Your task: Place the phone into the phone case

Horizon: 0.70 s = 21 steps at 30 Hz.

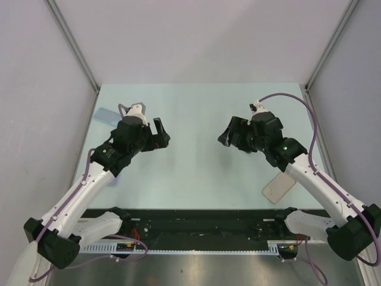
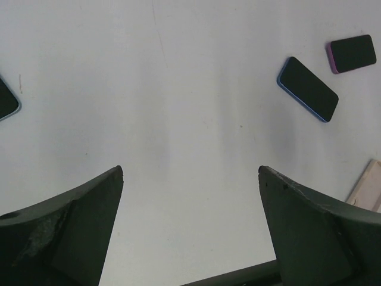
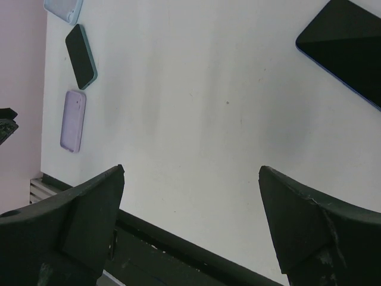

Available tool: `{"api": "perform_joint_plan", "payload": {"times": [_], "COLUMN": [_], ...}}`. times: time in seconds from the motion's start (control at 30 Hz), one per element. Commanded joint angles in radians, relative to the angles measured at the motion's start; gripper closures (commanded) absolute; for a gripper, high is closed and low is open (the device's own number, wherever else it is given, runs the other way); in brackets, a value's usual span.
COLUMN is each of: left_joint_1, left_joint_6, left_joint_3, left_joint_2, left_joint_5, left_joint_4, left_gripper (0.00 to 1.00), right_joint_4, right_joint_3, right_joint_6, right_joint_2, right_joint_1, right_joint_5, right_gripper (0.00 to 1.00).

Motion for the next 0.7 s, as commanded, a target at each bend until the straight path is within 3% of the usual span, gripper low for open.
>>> {"api": "perform_joint_plan", "payload": {"times": [0.0,0.2,0.43,0.67], "left_joint_1": [0.007,0.024,0.209,0.370], "left_joint_6": [-0.055,-0.199,-0.407,-0.693], "left_joint_3": [0.056,0.050,-0.010,-0.052], "left_joint_2": [-0.003,-0.025,-0.055,-0.036], "left_joint_5": [-0.104,-0.303,-0.266,-0.324], "left_joint_4": [-0.030,-0.107,-0.173,-0.265], "left_gripper": [0.01,0.00,0.02,0.17], "right_joint_4": [0.042,0.025,0.008,0.071], "right_joint_3": [0.003,0.004,-0.005,-0.039], "right_joint_6": [-0.024,-0.026,-0.041,-0.090], "right_joint_2": [-0.022,-0.021,-0.030,-0.068], "right_joint_1": [-0.002,-0.008,-0.011,0.020], "right_joint_5": [-0.011,-0.005,-0.005,-0.041], "right_gripper": [0.00,0.00,0.00,0.00]}}
